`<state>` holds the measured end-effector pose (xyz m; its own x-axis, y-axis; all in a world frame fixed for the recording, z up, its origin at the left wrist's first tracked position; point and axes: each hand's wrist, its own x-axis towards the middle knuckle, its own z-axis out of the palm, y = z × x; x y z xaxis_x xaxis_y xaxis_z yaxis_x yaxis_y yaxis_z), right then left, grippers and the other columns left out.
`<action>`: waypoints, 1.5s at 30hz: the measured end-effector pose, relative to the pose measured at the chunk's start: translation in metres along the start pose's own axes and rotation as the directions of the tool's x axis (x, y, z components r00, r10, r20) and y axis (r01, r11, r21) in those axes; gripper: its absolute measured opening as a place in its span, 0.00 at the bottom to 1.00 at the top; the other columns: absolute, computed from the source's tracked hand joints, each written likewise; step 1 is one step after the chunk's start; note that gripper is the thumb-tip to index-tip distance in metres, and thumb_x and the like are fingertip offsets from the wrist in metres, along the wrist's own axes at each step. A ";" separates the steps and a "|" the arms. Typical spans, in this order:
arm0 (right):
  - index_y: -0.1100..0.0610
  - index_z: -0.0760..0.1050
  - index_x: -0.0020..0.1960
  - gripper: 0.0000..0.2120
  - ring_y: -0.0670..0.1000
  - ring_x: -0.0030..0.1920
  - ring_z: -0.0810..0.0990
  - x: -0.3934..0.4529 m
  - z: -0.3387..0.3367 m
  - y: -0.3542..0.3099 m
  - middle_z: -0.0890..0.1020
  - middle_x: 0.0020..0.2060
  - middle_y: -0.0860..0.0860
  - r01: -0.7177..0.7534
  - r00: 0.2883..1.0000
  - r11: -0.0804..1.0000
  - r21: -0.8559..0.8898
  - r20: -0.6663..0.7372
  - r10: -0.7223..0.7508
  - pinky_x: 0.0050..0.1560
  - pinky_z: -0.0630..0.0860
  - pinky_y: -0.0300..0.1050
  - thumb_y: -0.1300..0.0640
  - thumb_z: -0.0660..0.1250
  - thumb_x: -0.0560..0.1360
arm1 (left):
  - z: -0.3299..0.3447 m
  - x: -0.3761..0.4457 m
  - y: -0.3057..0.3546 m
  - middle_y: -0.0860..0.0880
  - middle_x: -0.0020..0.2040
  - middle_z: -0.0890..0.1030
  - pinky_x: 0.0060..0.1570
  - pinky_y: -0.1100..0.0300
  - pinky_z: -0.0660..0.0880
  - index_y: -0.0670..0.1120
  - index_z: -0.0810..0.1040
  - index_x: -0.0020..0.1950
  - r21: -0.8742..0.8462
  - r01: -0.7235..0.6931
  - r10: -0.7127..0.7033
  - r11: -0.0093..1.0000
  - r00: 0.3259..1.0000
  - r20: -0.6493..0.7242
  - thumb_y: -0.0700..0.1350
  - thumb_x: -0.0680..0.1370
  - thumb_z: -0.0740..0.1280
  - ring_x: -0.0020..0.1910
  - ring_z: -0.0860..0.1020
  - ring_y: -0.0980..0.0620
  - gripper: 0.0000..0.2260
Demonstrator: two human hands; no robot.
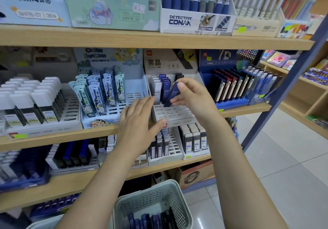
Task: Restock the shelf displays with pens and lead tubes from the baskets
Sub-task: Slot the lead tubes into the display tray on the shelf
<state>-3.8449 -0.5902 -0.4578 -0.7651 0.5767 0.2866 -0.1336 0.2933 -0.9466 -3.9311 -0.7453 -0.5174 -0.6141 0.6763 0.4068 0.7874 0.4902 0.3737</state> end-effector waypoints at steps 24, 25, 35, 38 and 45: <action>0.56 0.78 0.49 0.08 0.46 0.29 0.78 0.021 0.024 0.015 0.82 0.37 0.52 -0.075 0.955 0.996 0.051 -0.282 0.086 0.33 0.78 0.40 0.54 0.74 0.76 | 0.009 0.001 -0.001 0.56 0.82 0.55 0.77 0.52 0.42 0.56 0.49 0.82 0.035 0.011 -0.009 0.999 0.999 -0.040 0.65 0.81 0.54 0.80 0.51 0.54 0.33; 0.57 0.78 0.50 0.09 0.45 0.28 0.79 0.020 0.023 0.014 0.82 0.37 0.52 -0.077 0.955 0.997 0.006 -0.288 0.076 0.33 0.77 0.40 0.53 0.73 0.76 | 0.009 0.002 -0.001 0.56 0.82 0.55 0.77 0.51 0.42 0.56 0.49 0.82 0.043 0.019 -0.018 0.999 0.999 -0.034 0.65 0.81 0.54 0.81 0.50 0.54 0.32; 0.63 0.70 0.31 0.24 0.54 0.29 0.71 -0.082 0.010 0.024 0.73 0.27 0.59 0.096 0.992 0.935 -0.341 -0.047 -0.119 0.34 0.69 0.47 0.47 0.63 0.79 | 0.019 -0.061 -0.017 0.49 0.41 0.80 0.43 0.52 0.68 0.45 0.80 0.45 0.114 -0.218 0.244 0.969 0.912 -0.330 0.48 0.78 0.60 0.42 0.77 0.45 0.12; 0.54 0.63 0.27 0.23 0.47 0.27 0.65 -0.114 0.034 0.088 0.65 0.22 0.49 0.058 0.998 0.859 -0.509 0.035 -0.046 0.31 0.61 0.47 0.48 0.61 0.78 | 0.055 -0.105 -0.052 0.50 0.38 0.81 0.36 0.56 0.72 0.46 0.82 0.43 0.114 -0.127 0.141 0.985 0.982 -0.123 0.49 0.77 0.60 0.38 0.80 0.47 0.13; 0.52 0.77 0.51 0.15 0.52 0.45 0.80 -0.168 0.078 0.246 0.81 0.44 0.48 -0.146 0.939 0.693 -0.706 0.123 0.322 0.41 0.71 0.44 0.41 0.66 0.78 | 0.150 -0.206 -0.129 0.44 0.72 0.74 0.64 0.45 0.72 0.43 0.72 0.73 0.221 0.156 -0.229 0.963 0.907 0.354 0.60 0.77 0.52 0.70 0.73 0.43 0.32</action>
<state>-3.7983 -0.6743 -0.7505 -0.8384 0.5423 -0.0543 0.4636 0.6572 -0.5942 -3.8980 -0.8651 -0.7748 -0.7180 0.6960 -0.0121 0.6737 0.6992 0.2392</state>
